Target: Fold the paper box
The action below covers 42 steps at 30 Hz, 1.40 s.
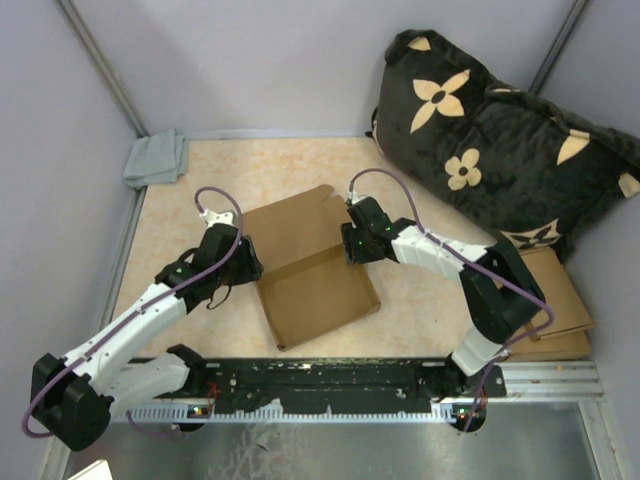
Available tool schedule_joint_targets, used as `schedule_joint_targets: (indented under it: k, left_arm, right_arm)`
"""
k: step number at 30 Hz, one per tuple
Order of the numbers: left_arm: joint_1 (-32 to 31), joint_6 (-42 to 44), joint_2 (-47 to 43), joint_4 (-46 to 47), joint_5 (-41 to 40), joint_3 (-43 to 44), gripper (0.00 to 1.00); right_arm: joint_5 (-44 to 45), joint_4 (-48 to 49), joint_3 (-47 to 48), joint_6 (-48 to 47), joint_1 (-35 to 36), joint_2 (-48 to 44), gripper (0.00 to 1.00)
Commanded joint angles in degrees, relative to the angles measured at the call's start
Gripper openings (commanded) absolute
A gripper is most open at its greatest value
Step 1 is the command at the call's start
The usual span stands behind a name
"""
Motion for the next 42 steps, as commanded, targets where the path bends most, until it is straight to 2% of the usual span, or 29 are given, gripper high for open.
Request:
schedule_joint_targets:
  k: [1, 2, 8, 13, 17, 22, 30, 32, 35, 38, 42]
  left_arm:
    - [0.0, -0.9, -0.7, -2.8, 4.3, -2.3, 0.55]
    - [0.0, -0.9, -0.5, -2.8, 4.4, -2.2, 0.55]
    - [0.0, 0.5, 3.2, -0.5, 3.7, -0.3, 0.54]
    - [0.0, 2.4, 10.5, 1.8, 3.3, 2.4, 0.54]
    - [0.0, 4.7, 14.9, 2.1, -0.8, 4.8, 0.54]
    - [0.0, 5.9, 18.0, 3.7, -1.7, 6.4, 0.54]
    - [0.0, 6.6, 21.9, 7.4, -2.3, 5.9, 0.51]
    - [0.0, 6.9, 22.7, 8.1, -2.2, 6.1, 0.51]
    - [0.0, 7.2, 24.5, 8.6, -1.6, 6.8, 0.49]
    - [0.0, 7.3, 26.4, 9.1, -0.8, 7.7, 0.41]
    - [-0.1, 7.1, 28.3, 9.3, -0.8, 9.0, 0.23]
  right_arm:
    - [2.5, 0.2, 4.2, 0.5, -0.4, 4.9, 0.28]
    - [3.0, -0.1, 4.3, 1.4, -0.5, 5.5, 0.19]
    - [6.5, 0.6, 0.4, 8.5, -1.4, 0.9, 0.07]
    - [7.2, 1.3, -3.0, 12.8, -1.4, -2.8, 0.06]
    - [8.8, 0.1, -3.5, 13.1, -1.4, -3.1, 0.07]
    - [9.2, 0.0, -3.2, 13.0, -1.4, -2.7, 0.13]
    - [8.7, -0.6, -0.1, 12.4, -1.4, -1.0, 0.33]
    - [9.7, -1.6, 1.1, 12.2, -1.4, -0.9, 0.41]
    - [11.1, -3.0, 2.1, 11.5, -1.4, -0.7, 0.43]
    - [10.6, -3.2, 2.6, 10.7, -1.4, 0.2, 0.33]
    - [8.7, -3.8, 3.6, 10.4, -1.4, 2.8, 0.11]
